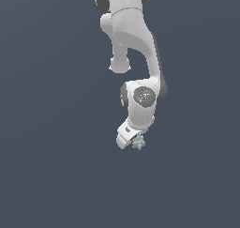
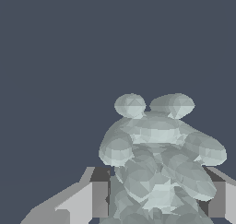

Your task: Pick up the object and move it to a goal position.

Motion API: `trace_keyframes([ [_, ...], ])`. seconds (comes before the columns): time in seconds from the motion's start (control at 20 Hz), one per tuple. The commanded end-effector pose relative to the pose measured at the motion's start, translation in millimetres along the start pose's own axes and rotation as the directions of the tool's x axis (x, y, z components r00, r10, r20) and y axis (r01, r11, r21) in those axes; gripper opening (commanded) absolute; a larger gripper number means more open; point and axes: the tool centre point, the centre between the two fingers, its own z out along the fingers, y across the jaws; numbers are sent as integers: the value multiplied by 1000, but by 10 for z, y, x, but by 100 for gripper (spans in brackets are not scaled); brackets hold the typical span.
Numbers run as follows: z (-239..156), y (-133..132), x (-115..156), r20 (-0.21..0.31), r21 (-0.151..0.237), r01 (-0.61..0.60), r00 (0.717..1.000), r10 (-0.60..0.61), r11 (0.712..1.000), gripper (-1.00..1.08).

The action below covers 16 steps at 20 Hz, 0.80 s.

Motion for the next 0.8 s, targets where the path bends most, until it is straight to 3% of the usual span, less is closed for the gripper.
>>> trace_keyframes([
  [0.0, -56, -27, -14, -1, -1, 0, 1000, 0, 1000, -100],
  [0.75, -921, -503, -301, 1, -2, 1, 1000, -1, 1000, -100],
])
